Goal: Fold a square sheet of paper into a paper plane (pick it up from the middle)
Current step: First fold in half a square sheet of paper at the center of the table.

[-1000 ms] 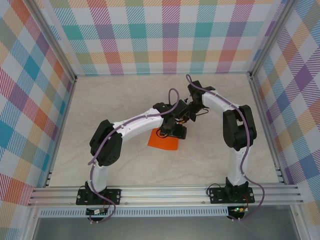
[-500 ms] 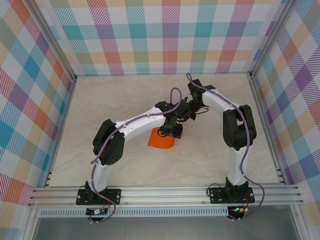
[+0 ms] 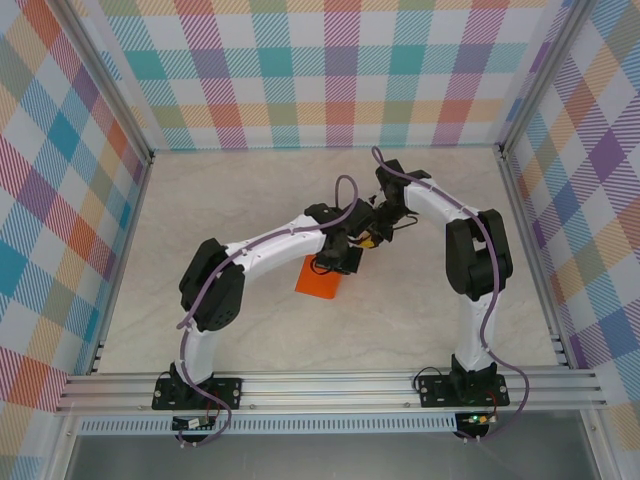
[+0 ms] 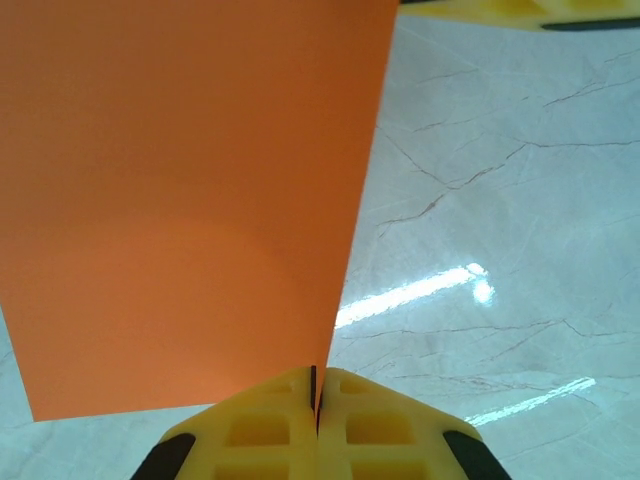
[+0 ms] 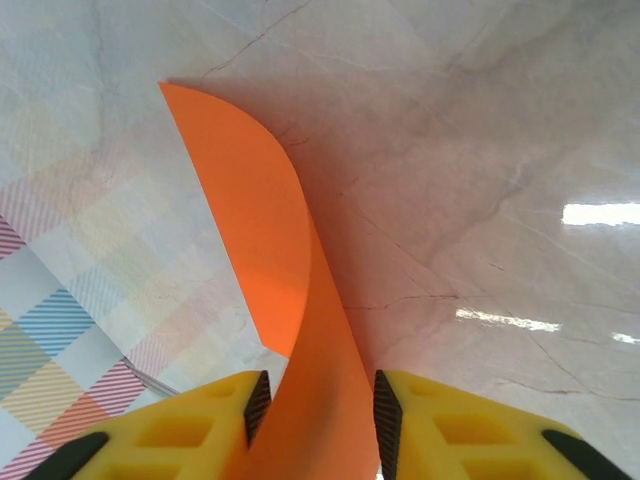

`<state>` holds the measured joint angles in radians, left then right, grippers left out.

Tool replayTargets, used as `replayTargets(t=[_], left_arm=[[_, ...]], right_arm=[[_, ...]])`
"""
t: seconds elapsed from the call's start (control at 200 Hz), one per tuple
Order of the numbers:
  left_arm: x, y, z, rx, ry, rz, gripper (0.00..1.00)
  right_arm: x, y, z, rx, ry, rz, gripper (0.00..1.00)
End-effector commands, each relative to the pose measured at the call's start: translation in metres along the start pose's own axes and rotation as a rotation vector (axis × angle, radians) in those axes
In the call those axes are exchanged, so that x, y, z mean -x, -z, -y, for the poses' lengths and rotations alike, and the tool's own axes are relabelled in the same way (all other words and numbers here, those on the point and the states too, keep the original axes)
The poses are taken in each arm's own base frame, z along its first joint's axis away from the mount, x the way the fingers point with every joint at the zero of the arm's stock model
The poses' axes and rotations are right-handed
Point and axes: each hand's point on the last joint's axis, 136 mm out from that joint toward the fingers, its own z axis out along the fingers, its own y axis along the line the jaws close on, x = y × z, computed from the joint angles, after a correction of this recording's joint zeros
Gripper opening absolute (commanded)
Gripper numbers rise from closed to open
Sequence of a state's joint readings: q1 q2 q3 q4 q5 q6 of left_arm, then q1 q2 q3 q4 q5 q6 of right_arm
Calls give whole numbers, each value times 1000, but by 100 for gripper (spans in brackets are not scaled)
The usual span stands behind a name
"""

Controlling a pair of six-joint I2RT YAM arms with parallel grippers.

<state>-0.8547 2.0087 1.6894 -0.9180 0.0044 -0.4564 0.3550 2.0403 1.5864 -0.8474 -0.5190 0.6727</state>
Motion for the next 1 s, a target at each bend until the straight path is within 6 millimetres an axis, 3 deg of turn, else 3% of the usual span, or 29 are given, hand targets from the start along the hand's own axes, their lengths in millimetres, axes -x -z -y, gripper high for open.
replayTargets(t=[0.0, 0.15, 0.29, 0.55, 0.755, 0.995], left_arm=[[13, 21, -3, -133, 80, 45, 0], [18, 23, -9, -334, 182, 31, 0], [24, 19, -33, -444, 302, 27, 0], [34, 16, -66, -579, 417, 3, 2], [34, 10, -71, -624, 446, -45, 4], [31, 22, -69, -638, 449, -59, 4]], right_arm=[[-7, 21, -6, 23, 41, 36, 42], [-8, 33, -10, 69, 70, 91, 54], [-8, 38, -16, 127, 74, 146, 58], [-9, 27, -27, 212, 73, 142, 63], [-11, 14, -25, 159, 82, 106, 65], [-19, 14, -19, 126, 52, 85, 66]])
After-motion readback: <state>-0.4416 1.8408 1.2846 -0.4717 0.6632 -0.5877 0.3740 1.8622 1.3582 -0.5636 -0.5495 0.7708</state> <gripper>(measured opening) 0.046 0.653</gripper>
